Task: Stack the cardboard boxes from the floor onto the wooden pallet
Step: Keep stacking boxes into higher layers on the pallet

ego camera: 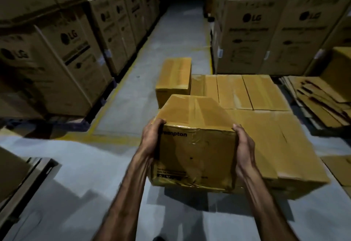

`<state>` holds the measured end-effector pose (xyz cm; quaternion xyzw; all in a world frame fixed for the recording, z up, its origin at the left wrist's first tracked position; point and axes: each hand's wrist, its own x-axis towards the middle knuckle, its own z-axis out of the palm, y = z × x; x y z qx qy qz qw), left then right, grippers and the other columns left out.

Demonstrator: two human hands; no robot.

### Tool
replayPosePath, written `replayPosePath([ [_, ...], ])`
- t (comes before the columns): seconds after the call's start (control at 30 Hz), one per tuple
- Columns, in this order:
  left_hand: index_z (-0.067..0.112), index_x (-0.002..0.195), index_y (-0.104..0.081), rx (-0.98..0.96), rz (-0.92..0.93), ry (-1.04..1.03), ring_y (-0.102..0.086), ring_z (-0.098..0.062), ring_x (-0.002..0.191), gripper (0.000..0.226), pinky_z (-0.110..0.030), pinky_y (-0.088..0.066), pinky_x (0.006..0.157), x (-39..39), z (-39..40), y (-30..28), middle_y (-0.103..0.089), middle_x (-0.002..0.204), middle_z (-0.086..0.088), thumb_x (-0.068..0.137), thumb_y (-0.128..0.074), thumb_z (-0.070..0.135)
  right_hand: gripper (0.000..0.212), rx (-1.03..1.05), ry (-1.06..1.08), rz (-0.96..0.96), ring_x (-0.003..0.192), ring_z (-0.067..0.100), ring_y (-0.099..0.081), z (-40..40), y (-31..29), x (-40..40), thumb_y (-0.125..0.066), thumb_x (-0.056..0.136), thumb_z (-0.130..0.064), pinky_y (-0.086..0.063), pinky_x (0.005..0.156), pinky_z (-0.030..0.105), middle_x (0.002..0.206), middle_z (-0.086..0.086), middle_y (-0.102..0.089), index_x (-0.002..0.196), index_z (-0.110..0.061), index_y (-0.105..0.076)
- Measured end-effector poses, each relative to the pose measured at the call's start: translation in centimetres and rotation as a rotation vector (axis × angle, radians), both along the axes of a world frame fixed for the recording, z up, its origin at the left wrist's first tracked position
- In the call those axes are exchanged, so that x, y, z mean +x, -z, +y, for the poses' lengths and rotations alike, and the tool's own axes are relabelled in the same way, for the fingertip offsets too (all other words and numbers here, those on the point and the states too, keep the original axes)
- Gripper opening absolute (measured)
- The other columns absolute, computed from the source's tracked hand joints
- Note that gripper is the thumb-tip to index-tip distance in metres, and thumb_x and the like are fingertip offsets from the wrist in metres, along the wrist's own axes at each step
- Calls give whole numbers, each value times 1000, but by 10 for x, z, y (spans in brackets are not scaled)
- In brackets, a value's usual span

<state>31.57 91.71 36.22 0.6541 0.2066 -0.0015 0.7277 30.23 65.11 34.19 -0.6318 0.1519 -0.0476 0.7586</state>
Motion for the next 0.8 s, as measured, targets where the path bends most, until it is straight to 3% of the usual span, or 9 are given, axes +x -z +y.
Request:
replayPosePath([
  [0.1, 26, 84, -71, 19, 2, 67, -63, -29, 88, 20, -40, -46, 71, 20, -22, 7, -68, 88, -9, 88, -66, 45, 42, -10, 77, 41, 109, 34, -71, -20, 3, 8, -62, 91, -64, -56, 100, 61, 108, 6, -78, 104, -28, -79],
  [0.2, 23, 90, -72, 18, 18, 113, -64, -30, 92, 27, -42, -45, 75, 43, -33, 13, -68, 92, -11, 87, -66, 49, 41, -36, 120, 49, 109, 31, -70, -30, 3, 21, -62, 92, -61, -53, 104, 57, 107, 4, -78, 104, -27, -80],
  [0.33, 20, 93, -71, 19, 33, 150, -63, -30, 91, 23, -40, -45, 75, 76, -37, 21, -68, 92, -9, 96, -63, 42, 38, -54, 171, 90, 107, 29, -69, -32, 2, 43, -60, 97, -57, -54, 96, 45, 105, 2, -78, 106, -27, -79],
  [0.57, 23, 106, -75, -30, 71, 216, -68, -33, 100, 27, -40, -52, 77, 138, -23, 36, -74, 104, -12, 96, -63, 44, 39, -93, 226, 159, 108, 26, -67, -17, 4, 88, -57, 98, -61, -52, 95, 46, 111, 3, -76, 114, -30, -76],
  [0.7, 21, 106, -75, -57, 84, 259, -67, -27, 94, 28, -36, -51, 74, 172, -14, 42, -74, 99, -8, 96, -62, 45, 38, -148, 235, 174, 102, 27, -68, -7, 1, 113, -54, 101, -59, -52, 85, 43, 106, 6, -76, 104, -27, -74],
  [0.8, 20, 115, -74, -87, 95, 285, -69, -27, 100, 45, -37, -51, 75, 198, -11, 44, -76, 105, -7, 86, -66, 54, 38, -194, 246, 161, 104, 27, -68, -4, -2, 135, -50, 104, -57, -52, 88, 44, 107, 7, -75, 104, -27, -72],
])
